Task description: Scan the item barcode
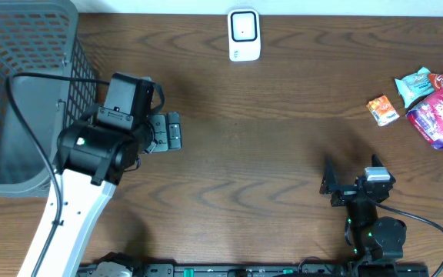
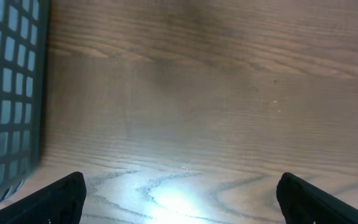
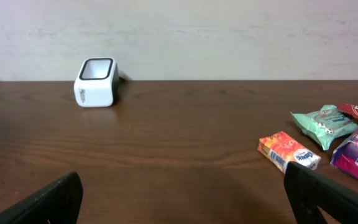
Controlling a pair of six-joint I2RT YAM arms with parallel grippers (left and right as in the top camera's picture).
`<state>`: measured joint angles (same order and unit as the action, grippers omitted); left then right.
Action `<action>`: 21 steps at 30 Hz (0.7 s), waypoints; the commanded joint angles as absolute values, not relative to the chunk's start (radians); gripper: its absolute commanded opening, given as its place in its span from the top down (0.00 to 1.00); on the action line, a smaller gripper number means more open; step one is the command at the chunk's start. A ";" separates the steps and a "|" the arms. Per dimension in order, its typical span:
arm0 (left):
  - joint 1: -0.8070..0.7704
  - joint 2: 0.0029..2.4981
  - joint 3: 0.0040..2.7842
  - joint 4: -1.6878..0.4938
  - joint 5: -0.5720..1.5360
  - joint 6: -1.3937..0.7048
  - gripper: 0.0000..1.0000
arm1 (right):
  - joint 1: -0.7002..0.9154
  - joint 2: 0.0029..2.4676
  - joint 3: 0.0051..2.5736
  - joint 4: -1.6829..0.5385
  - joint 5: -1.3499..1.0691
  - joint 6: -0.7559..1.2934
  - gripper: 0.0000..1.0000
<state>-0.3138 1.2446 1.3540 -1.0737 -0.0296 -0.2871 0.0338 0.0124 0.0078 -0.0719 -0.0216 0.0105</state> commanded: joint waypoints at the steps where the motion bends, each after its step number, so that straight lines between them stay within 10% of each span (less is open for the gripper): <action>1: -0.288 1.156 1.347 -1.075 -0.039 -0.281 0.02 | 0.030 0.006 0.005 -0.075 -0.012 0.014 0.01; 21: -0.152 0.349 0.554 -0.650 0.017 -0.128 0.02 | 0.030 0.006 0.005 -0.075 -0.012 0.014 0.01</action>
